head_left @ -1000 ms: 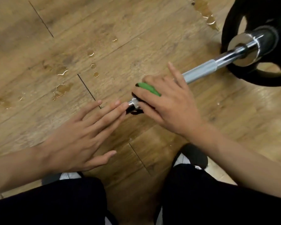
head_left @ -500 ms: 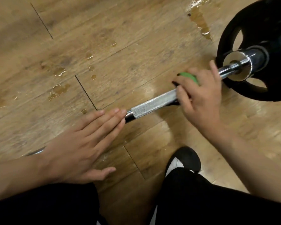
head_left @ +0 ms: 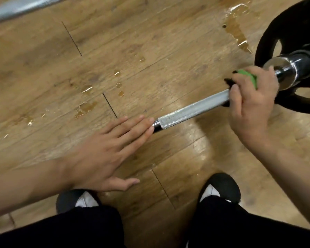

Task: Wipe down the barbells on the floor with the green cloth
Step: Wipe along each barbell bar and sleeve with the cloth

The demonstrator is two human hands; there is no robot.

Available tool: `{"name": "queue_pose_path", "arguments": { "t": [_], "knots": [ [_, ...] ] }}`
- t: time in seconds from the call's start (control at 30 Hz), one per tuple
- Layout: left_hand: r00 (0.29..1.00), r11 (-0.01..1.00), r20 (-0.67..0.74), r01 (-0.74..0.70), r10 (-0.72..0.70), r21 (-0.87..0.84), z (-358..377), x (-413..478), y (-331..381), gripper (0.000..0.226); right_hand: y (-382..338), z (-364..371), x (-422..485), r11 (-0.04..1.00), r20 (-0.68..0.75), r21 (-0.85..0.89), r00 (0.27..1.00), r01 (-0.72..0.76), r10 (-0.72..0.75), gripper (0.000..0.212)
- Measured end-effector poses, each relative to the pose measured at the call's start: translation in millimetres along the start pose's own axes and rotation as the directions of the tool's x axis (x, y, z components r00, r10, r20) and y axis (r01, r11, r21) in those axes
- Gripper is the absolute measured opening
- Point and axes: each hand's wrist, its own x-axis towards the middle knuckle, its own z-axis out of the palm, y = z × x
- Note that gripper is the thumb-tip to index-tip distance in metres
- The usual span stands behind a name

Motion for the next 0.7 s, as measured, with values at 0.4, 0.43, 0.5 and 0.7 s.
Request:
{"name": "queue_pose_path", "arguments": {
  "t": [0.4,0.43,0.5,0.7],
  "knots": [
    [0.998,0.998,0.002,0.056,-0.056,-0.011,-11,11,-52,0.109,-26,50,32,0.906,-0.016,0.042,0.907,0.422,-0.421,0.03],
    [0.998,0.998,0.008,0.055,-0.054,-0.017,-12,12,-57,0.109,-11,48,38,0.945,-0.023,0.022,0.945,0.326,-0.325,0.03],
    [0.999,0.998,0.009,0.053,-0.053,-0.015,-12,14,-67,0.109,2,44,46,0.999,-0.072,0.011,0.996,0.051,-0.05,0.029],
    [0.997,0.997,-0.001,0.075,-0.075,0.018,-14,17,-87,0.106,-123,65,40,0.964,-0.143,0.207,0.98,0.166,-0.138,0.034]
  ]
}}
